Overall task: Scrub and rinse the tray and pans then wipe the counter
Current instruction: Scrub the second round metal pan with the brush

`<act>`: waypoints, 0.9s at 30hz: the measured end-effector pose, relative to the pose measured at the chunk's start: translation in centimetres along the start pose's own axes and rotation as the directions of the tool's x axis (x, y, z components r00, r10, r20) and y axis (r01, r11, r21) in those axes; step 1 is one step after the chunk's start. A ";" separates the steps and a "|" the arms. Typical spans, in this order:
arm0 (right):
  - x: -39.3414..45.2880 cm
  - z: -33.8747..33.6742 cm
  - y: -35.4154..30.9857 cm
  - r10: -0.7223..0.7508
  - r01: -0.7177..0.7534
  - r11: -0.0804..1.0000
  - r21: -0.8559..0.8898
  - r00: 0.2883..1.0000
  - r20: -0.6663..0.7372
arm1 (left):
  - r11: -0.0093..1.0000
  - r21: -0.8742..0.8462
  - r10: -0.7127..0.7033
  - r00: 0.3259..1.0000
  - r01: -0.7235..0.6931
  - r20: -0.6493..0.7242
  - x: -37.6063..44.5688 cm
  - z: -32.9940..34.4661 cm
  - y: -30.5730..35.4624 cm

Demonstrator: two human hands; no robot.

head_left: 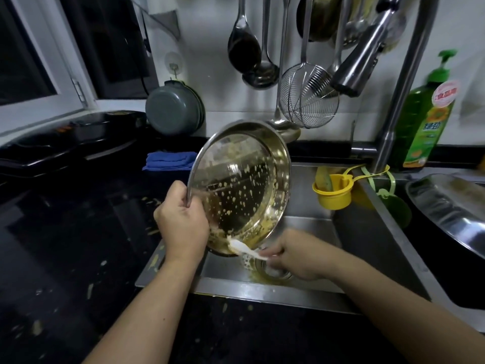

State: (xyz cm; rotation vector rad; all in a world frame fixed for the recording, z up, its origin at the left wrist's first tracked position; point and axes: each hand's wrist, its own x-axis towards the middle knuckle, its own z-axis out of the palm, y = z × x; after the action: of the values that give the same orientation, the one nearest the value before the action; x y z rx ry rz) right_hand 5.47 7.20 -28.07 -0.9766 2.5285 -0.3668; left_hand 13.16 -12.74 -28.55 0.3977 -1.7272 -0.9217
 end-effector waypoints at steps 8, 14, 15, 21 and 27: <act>1.7 -4.8 5.7 0.349 -0.482 0.851 -0.209 0.816 -0.461 | 0.997 0.081 -0.040 0.964 0.019 0.264 -0.4 0.8 -0.8; 1.6 -8.7 3.2 -0.122 -0.326 0.741 -0.587 0.794 -0.596 | 0.979 0.134 -0.198 0.887 0.155 0.418 -0.3 1.2 -1.9; 1.5 -8.4 2.8 -0.193 -0.293 0.718 -0.631 0.787 -0.586 | 0.977 0.145 -0.207 0.878 0.159 0.432 -0.3 1.2 -1.8; 0.6 -4.9 4.5 0.145 -0.386 0.686 -0.616 0.903 -0.405 | 0.975 0.170 -0.210 0.851 0.144 0.482 -0.6 1.2 -1.2; 2.5 -7.6 0.7 -0.277 -0.283 0.613 -0.737 0.797 -0.536 | 0.965 0.210 -0.244 0.821 0.154 0.517 -0.4 1.1 -1.5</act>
State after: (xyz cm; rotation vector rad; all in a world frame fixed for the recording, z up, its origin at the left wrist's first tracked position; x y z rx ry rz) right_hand -0.12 6.67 -22.27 -1.3009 3.3891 0.6790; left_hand 12.02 -13.02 -30.10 0.4597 -2.3239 -1.1248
